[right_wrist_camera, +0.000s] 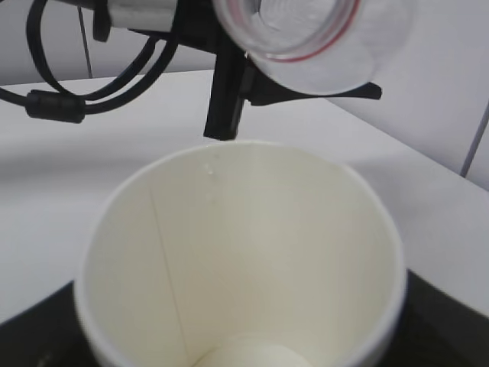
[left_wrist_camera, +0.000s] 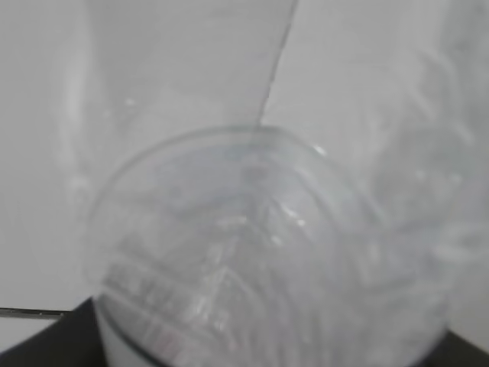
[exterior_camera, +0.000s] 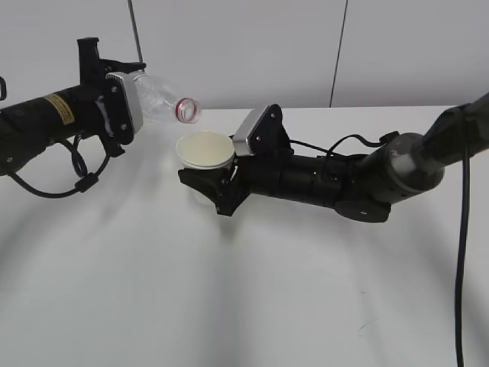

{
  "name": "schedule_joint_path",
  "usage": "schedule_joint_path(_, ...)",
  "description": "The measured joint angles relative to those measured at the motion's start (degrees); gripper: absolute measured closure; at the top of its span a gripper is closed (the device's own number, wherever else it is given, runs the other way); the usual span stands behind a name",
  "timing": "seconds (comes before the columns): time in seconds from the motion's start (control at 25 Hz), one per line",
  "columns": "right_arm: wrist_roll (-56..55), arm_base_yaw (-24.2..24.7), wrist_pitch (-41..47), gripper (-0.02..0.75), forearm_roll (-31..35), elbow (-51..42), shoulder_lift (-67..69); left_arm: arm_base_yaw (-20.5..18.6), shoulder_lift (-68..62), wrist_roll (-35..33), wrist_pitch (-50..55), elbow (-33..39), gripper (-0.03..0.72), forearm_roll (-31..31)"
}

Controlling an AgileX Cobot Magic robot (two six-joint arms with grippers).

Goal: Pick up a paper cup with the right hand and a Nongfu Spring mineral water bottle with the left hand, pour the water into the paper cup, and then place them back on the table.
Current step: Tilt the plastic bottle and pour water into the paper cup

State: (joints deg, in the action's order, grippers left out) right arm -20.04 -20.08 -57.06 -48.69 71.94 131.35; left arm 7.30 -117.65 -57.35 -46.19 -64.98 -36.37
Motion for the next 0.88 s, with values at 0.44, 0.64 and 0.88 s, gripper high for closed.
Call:
schedule_joint_path(0.44, 0.0, 0.0, 0.3, 0.214, -0.1, 0.0, 0.0, 0.0, 0.0, -2.7, -0.3, 0.0, 0.268, 0.5)
schedule_joint_path(0.64, 0.0, 0.0, 0.3, 0.214, -0.1, 0.0, 0.0, 0.0, 0.0, -4.1, -1.1, 0.0, 0.268, 0.5)
schedule_joint_path(0.88, 0.0, 0.0, 1.2, 0.214, -0.1, 0.0, 0.0, 0.0, 0.0, -5.1, -2.7, 0.0, 0.268, 0.5)
